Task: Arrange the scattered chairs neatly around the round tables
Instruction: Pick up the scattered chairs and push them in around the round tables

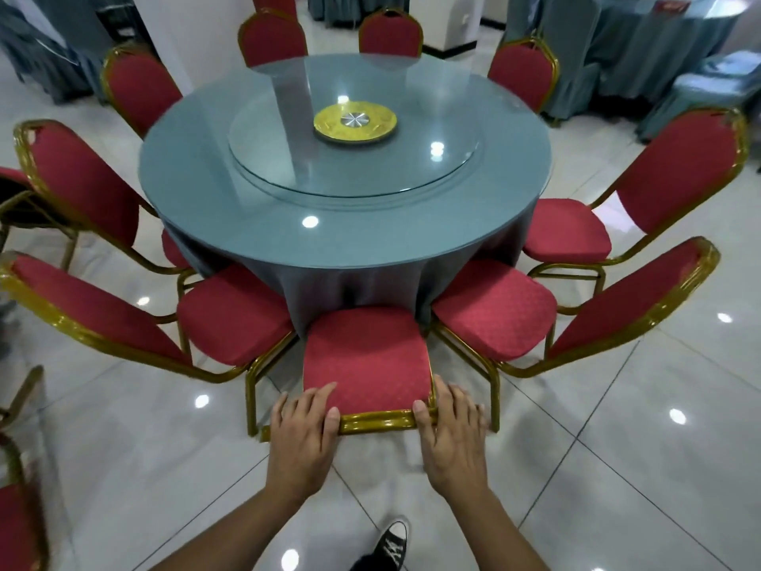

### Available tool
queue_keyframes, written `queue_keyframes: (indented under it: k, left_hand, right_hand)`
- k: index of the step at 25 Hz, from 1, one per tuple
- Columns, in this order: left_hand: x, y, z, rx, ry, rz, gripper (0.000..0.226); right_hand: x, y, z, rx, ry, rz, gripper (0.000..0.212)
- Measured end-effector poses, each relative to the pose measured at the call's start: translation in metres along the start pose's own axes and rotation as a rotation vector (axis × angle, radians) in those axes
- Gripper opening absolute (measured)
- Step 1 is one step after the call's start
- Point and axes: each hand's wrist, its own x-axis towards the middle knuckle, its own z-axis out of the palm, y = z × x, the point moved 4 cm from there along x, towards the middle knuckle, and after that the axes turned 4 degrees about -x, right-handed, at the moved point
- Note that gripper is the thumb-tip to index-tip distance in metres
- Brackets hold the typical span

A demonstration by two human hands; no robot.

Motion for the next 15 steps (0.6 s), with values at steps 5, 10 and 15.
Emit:
queue_keyframes:
  k: [5, 10, 15]
  left_hand:
    - [0.056, -0.003, 0.008, -0.007, 0.064, -0.024, 0.057]
    - [0.118, 0.051, 0.036, -0.003, 0.048, -0.051, 0.059]
    - [0.142, 0.065, 0.048, 0.007, 0.011, -0.052, 0.067]
  right_hand:
    - [0.063, -0.001, 0.006, 0.023, -0.033, 0.018, 0.076]
    - [0.155, 0.027, -0.018, -0.099, -0.014, 0.051, 0.059]
    - [0.184, 0.035, -0.024, -0.350, -0.080, -0.162, 0.043]
